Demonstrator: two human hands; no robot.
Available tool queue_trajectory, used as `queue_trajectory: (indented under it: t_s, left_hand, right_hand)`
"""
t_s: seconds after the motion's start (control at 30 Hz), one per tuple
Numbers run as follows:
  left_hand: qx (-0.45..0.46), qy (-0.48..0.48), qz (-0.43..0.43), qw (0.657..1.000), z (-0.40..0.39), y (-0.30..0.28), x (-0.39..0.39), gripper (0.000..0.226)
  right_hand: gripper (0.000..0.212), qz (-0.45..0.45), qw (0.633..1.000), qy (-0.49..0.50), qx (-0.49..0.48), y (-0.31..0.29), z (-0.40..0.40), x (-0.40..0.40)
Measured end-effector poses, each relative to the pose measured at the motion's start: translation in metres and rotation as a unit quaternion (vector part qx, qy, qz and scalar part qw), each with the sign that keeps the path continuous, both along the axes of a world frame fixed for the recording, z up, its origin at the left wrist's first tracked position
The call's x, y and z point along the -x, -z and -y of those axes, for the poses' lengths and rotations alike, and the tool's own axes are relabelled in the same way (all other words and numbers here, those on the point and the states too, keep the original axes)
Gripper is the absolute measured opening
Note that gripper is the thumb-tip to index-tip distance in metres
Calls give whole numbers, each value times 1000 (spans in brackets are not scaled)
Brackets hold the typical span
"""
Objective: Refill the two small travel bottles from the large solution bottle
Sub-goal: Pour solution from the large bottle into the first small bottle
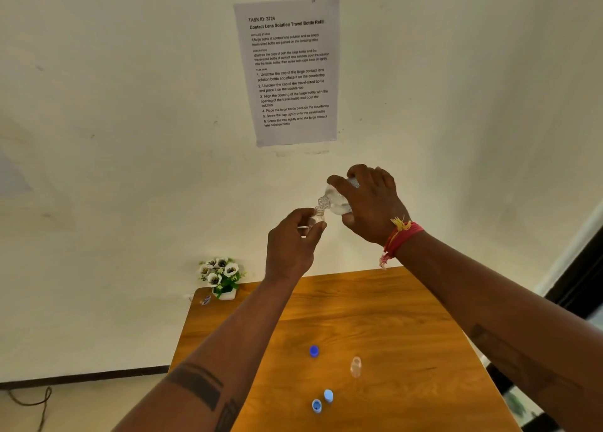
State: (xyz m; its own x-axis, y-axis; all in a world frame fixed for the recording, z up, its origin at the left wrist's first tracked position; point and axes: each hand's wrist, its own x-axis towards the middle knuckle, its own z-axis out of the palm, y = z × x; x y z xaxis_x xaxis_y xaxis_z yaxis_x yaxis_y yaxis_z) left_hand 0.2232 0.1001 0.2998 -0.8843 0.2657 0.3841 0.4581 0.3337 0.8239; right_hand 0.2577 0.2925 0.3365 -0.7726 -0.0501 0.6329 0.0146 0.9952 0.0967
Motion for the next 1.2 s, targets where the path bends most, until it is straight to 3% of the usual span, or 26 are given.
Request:
queue_trajectory:
  t_s: [1.2]
  left_hand:
    - [6,-6,-5,1000,5,-6,1,33]
  right_hand:
    - [67,2,1000,-1,-6,-5,5,4]
